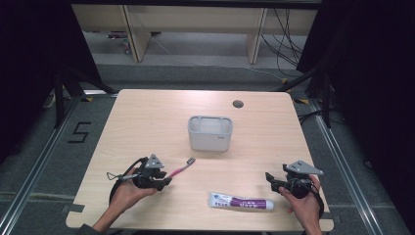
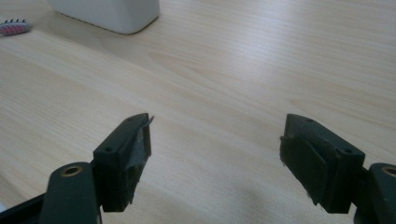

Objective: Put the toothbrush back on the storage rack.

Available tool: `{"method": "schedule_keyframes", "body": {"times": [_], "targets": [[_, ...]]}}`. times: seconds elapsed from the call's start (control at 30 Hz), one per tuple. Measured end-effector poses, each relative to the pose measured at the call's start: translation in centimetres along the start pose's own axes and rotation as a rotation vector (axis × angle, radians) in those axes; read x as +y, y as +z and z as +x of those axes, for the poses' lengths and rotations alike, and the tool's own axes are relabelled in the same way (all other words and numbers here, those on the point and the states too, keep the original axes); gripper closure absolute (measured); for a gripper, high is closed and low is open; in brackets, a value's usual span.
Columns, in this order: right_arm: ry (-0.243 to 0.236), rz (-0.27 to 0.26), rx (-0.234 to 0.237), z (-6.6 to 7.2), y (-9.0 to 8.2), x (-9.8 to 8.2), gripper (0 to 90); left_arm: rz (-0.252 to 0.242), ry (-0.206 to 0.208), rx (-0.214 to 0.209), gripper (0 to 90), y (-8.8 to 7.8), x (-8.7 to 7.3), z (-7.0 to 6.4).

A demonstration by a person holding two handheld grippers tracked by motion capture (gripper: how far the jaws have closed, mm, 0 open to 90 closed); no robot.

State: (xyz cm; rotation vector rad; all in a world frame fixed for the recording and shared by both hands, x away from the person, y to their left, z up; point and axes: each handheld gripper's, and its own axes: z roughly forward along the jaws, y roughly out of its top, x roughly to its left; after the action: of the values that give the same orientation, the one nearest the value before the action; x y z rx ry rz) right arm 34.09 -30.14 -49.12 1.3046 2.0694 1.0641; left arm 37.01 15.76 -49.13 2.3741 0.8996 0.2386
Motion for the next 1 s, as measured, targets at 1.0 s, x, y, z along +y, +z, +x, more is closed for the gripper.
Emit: {"method": "schedule_keyframes", "body": {"times": [1.0], "targets": [[-0.007,0.018,-0.008,0.0,0.0,-0.1,26.2,0.169,0.038,0.004,75.4,2.5,4.3,1.1]]}}
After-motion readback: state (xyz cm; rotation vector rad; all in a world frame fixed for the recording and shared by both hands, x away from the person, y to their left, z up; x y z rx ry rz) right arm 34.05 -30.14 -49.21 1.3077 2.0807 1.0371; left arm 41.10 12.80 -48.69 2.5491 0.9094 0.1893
